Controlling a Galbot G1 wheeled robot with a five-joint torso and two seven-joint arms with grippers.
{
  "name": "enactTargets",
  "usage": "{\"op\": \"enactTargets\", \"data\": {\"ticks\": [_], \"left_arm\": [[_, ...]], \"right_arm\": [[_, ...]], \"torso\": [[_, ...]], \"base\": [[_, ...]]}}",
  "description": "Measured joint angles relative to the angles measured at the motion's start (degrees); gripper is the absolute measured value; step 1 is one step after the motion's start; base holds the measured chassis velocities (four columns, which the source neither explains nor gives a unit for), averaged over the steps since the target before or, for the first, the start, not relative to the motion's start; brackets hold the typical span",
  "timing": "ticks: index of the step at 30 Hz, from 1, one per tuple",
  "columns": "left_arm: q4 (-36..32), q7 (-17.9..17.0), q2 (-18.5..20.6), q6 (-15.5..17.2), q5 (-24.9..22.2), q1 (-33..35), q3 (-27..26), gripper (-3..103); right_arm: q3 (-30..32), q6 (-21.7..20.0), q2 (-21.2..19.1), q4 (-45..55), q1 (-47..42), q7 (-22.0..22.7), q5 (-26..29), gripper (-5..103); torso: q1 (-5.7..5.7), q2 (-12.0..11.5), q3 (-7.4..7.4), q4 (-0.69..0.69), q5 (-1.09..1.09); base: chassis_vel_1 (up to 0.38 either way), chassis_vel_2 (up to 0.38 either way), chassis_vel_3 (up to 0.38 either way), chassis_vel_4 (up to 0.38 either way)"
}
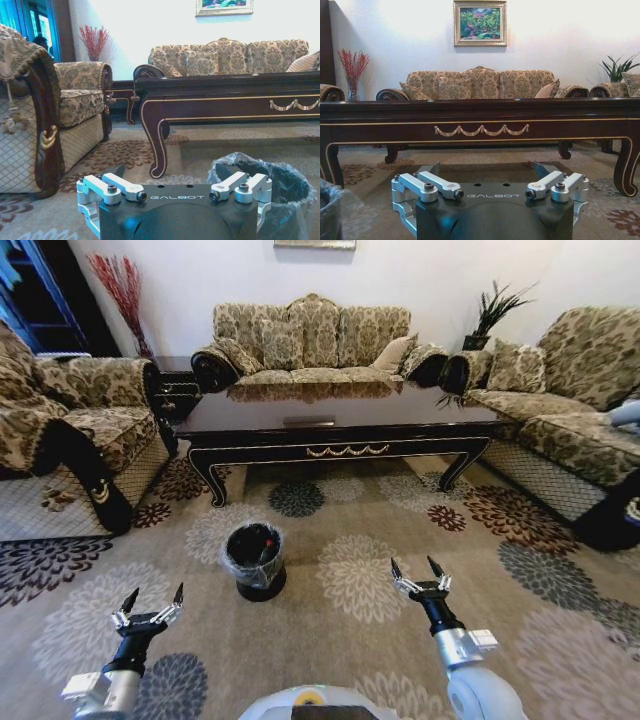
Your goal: Move to the front of the table and pick up the trash from the floor, then place it into the trash bin.
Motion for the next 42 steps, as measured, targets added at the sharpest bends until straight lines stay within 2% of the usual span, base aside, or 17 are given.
{"op": "enactTargets", "data": {"ticks": [42], "left_arm": [[0.00, -0.01, 0.00, 0.01, 0.00, -0.01, 0.01, 100]], "right_arm": [[0.00, -0.01, -0.01, -0.01, 0.00, 0.04, 0.01, 100]], "torso": [[0.00, 0.00, 0.00, 0.00, 0.00]], "base": [[0.173, -0.173, -0.172, 0.172]]}}
